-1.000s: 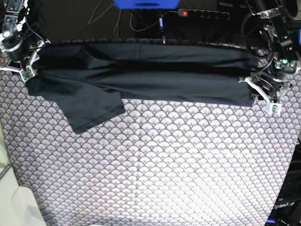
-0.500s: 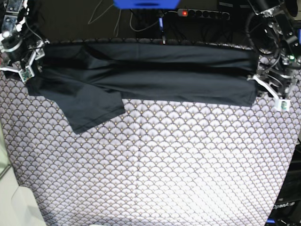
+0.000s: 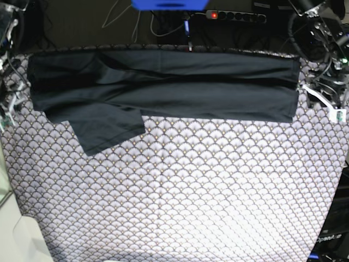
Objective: Fold the T-shirt properly
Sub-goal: 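Move the right gripper down to the protruding navy sleeve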
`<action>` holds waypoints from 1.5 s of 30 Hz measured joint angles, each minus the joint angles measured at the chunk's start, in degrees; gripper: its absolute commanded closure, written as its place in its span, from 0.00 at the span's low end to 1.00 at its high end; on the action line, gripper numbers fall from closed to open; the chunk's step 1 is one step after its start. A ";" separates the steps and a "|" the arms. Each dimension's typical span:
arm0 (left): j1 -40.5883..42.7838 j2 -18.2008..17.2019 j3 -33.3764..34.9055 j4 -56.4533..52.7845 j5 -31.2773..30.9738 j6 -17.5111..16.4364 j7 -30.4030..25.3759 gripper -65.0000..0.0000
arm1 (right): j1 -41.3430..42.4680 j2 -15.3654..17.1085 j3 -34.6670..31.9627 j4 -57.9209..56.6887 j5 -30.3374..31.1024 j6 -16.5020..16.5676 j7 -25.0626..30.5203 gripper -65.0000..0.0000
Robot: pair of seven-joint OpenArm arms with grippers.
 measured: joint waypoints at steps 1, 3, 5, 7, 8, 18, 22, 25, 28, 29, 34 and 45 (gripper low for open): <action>-0.09 0.13 -0.02 0.02 0.00 0.02 0.00 0.62 | 0.07 -0.11 -0.26 0.00 0.42 0.00 0.52 0.35; -0.11 0.11 -0.09 0.02 0.00 0.02 -0.04 0.62 | -0.17 -0.17 -0.42 0.09 0.33 0.02 0.48 0.35; -0.07 -0.15 -0.37 -0.04 0.04 0.04 0.15 0.62 | -0.17 -0.07 -1.60 0.09 -0.44 -0.02 -0.70 0.35; -0.09 -0.20 -0.46 -0.04 0.09 0.09 0.17 0.62 | 1.55 -0.02 -5.57 -0.04 -1.14 0.02 -1.57 0.35; -0.07 -0.11 -0.42 -0.02 0.02 0.04 0.17 0.62 | 3.13 -0.26 -7.74 -0.17 -0.37 0.09 -1.27 0.35; 0.04 0.33 -0.39 -0.02 0.04 0.24 0.44 0.62 | 19.08 -0.11 -22.25 -2.84 0.17 0.09 -13.53 0.35; 1.53 0.42 -0.39 -0.02 0.04 0.24 0.39 0.62 | 21.81 -0.17 -22.95 -9.92 0.28 0.00 -13.25 0.35; 1.77 0.33 -0.48 -0.07 0.33 0.39 0.37 0.62 | 21.92 -0.15 -22.56 -16.02 -0.39 0.13 -10.95 0.35; 1.60 0.42 -0.35 -0.07 0.00 0.17 -0.15 0.62 | 21.42 -0.33 -19.76 -19.10 -0.24 0.13 -7.19 0.35; 1.64 0.50 -0.35 -0.07 0.00 0.11 -0.20 0.62 | 20.87 -0.20 -18.40 -19.50 -0.13 -0.02 -5.62 0.35; 1.55 0.50 -0.11 -0.11 0.02 0.26 -0.07 0.62 | 15.37 1.40 -15.89 -18.49 -0.96 -0.02 -5.46 0.35; -0.22 0.72 0.09 -2.62 0.00 0.07 -0.20 0.62 | -2.10 0.90 -10.82 -9.94 -0.66 -0.09 -0.74 0.36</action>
